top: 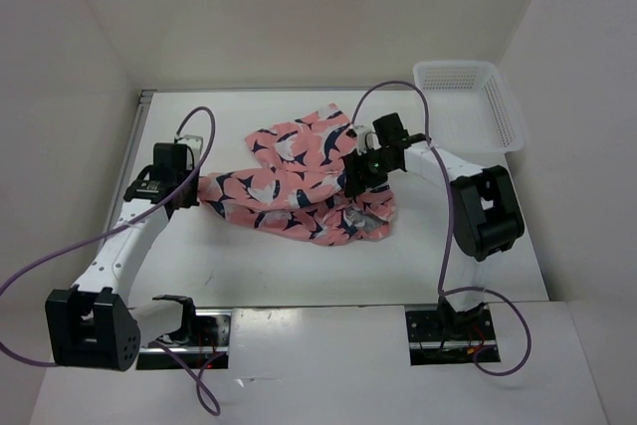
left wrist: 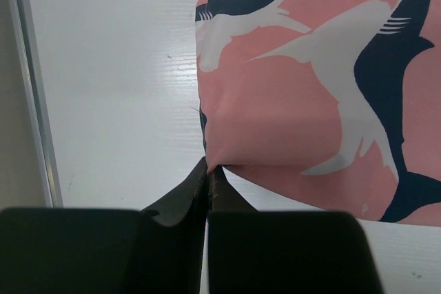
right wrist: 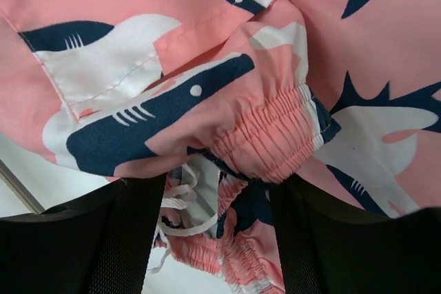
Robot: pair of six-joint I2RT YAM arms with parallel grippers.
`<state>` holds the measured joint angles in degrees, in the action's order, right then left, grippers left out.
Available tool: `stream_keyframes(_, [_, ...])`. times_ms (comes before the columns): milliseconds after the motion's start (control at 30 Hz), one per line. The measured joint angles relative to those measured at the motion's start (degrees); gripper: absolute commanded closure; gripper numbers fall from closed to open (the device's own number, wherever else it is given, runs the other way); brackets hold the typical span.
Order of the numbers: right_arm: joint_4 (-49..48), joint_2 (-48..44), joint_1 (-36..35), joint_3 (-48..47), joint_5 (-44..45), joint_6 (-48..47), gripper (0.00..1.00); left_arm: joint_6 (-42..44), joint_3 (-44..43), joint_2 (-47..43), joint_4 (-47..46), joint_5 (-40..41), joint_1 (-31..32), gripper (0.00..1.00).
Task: Fold and stack the shorts
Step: Flatten the shorts out
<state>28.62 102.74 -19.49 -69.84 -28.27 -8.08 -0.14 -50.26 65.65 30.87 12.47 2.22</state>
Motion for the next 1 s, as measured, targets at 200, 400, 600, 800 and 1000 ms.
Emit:
stream_keyframes(200, [-1.66,2.23,0.00,-4.11,-3.19,1.22,0.38,0.00,-0.68,0.87,-0.07,0.39,-0.76,1.00])
stream_keyframes(400, [-2.49,3.23,-0.52,-4.42,-5.25,2.32,0.53,0.00,-0.70,1.03,-0.04,0.39,-0.85,1.00])
stream_keyframes(600, [-3.65,3.72,-0.98,-4.42,-6.71,4.24,0.97,0.00,-0.72,1.03,-0.04,0.46,-0.85,1.00])
stream_keyframes(800, [-3.34,3.72,-1.31,-6.71,-9.66,4.90,1.00,0.00,-0.83,1.01,-0.15,1.31,-2.08,1.00])
stream_keyframes(1000, [1.14,2.82,2.62,-22.82,-16.00,4.63,1.00,0.00,-10.08,1.03,-0.04,3.63,-8.00,1.00])
